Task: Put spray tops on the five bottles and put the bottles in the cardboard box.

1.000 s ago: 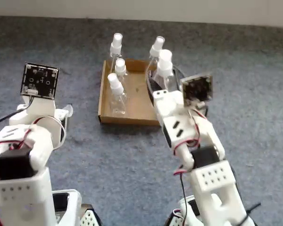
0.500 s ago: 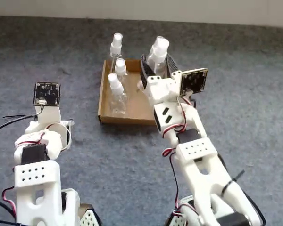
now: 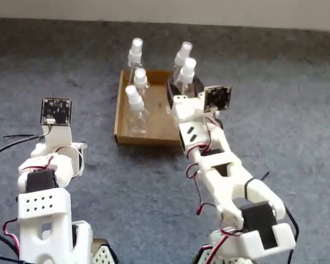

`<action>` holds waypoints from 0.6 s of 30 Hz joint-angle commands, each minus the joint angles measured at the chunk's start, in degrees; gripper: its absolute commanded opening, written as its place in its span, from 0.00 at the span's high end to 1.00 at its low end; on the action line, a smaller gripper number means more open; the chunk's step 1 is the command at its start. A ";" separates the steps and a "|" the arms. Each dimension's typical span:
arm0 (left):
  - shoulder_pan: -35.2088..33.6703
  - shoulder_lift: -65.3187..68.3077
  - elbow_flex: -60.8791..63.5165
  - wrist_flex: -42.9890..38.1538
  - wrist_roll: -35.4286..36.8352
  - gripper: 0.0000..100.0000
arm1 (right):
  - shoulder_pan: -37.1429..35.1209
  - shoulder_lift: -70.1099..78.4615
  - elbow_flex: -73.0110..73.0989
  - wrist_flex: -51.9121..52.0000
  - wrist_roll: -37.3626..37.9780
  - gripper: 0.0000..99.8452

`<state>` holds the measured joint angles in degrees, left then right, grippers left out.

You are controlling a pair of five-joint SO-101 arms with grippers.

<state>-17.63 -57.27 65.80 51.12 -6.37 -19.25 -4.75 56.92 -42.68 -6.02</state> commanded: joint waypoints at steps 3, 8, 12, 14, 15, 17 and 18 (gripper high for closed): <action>2.33 -0.40 0.66 -0.88 0.70 0.83 | 0.75 4.18 -0.57 -2.07 1.93 1.00; 2.33 -0.40 0.66 -0.88 0.70 0.83 | 0.66 7.96 -0.57 -8.66 2.81 1.00; 2.33 -0.40 0.66 -0.88 0.70 0.83 | 0.66 9.54 -0.57 -8.92 2.81 1.00; 2.33 -0.40 0.66 -0.88 0.70 0.83 | 0.66 9.98 -0.57 -8.92 2.81 0.99; 2.33 -0.40 0.66 -0.88 0.70 0.83 | 0.66 9.98 -0.57 -8.92 2.90 0.99; 2.33 -0.40 0.66 -0.88 0.70 0.83 | 0.66 10.07 -0.40 -8.92 4.13 0.99; 2.33 -0.40 0.66 -0.88 0.70 0.83 | 0.57 10.07 -0.31 -8.92 5.19 0.99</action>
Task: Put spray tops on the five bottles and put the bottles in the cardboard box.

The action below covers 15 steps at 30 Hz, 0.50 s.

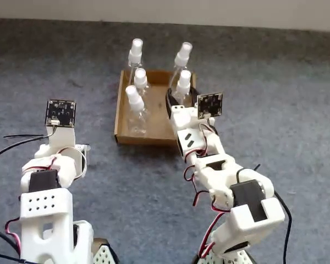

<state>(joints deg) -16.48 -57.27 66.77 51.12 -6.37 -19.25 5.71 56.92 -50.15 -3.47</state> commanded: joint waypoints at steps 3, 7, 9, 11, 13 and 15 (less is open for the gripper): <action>1.19 -0.40 -0.31 -0.88 0.70 0.83 | 0.57 -0.40 -0.22 -1.45 3.34 0.99; 1.19 -0.40 -0.31 -0.88 0.70 0.83 | 0.57 -0.66 -0.22 -1.45 3.52 0.98; 1.19 -0.40 -0.31 -0.88 0.70 0.83 | 0.57 -0.66 -0.22 -1.45 3.43 0.93; 1.19 -0.40 -0.31 -0.88 0.70 0.83 | 0.31 -0.66 -0.22 -1.45 3.16 0.86; 1.19 -0.40 -0.31 -0.88 0.70 0.83 | -0.31 -0.66 -0.13 -1.45 3.43 0.82; 1.19 -0.40 -0.31 -0.88 0.70 0.83 | -0.66 -0.66 -0.13 -1.45 3.43 0.79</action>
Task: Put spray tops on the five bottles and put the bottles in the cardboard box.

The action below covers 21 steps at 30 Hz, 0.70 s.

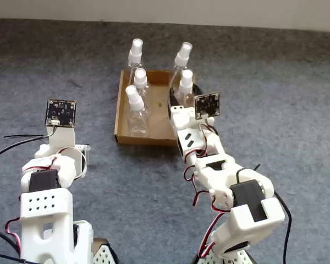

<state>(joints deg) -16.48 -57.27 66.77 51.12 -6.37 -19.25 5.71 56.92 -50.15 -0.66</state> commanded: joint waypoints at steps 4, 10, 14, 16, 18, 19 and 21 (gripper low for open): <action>1.19 -0.40 -0.22 -0.88 0.70 0.83 | -0.84 -0.66 -0.31 -1.36 0.62 0.79; 1.27 -0.40 -0.22 -0.88 0.70 0.83 | -0.84 -0.75 -0.57 -1.19 0.62 0.77; 1.27 -0.40 -0.22 -0.88 0.70 0.83 | -0.92 -0.84 -0.57 -1.19 0.62 0.74; 1.27 -0.40 -0.22 -0.88 0.70 0.83 | -0.75 -0.92 -0.66 -1.19 0.62 0.74; 1.27 -0.40 -0.13 -0.88 0.70 0.83 | -0.66 -2.33 -0.66 -1.01 0.62 0.74; 1.27 -0.40 -0.13 -0.88 0.70 0.83 | -0.66 -3.47 -0.66 -0.04 0.62 0.74; 1.27 -0.31 -0.13 -0.88 0.70 0.83 | -0.66 -6.81 -0.66 3.82 0.62 0.74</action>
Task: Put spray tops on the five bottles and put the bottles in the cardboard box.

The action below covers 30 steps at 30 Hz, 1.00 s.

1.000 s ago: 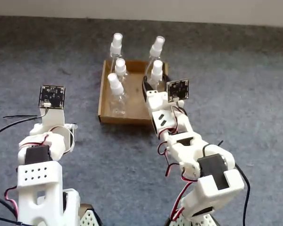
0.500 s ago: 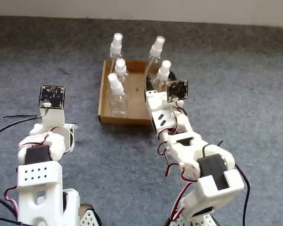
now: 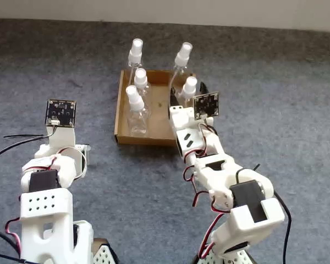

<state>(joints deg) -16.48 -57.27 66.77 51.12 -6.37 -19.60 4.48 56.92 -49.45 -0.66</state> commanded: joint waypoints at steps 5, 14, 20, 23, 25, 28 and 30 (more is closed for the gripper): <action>1.27 -0.31 -0.13 -0.88 0.70 0.83 | -0.31 -15.34 -5.41 15.08 0.44 0.74; 1.27 -0.31 -0.13 -0.88 0.62 0.83 | -0.22 -27.74 -16.04 34.59 0.53 0.74; 1.19 -0.48 -0.40 -0.62 0.62 0.83 | -0.31 -43.12 -16.22 50.77 0.44 0.74; 0.92 -0.57 -1.01 -0.62 0.62 0.83 | -0.31 -52.62 -13.23 60.88 0.53 0.77; 0.84 -0.57 -2.15 -0.53 0.70 0.83 | -0.31 -59.12 -9.80 65.98 0.70 0.83; 0.84 -3.47 -2.07 -0.09 0.79 0.83 | -0.22 -68.79 -3.12 71.60 0.70 0.95; 1.19 -8.13 -1.80 3.16 0.79 0.83 | -0.22 -75.38 2.86 74.15 0.70 1.00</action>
<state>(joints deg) -16.48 -58.51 66.95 51.12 -6.37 -19.78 -61.10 54.81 21.41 -0.66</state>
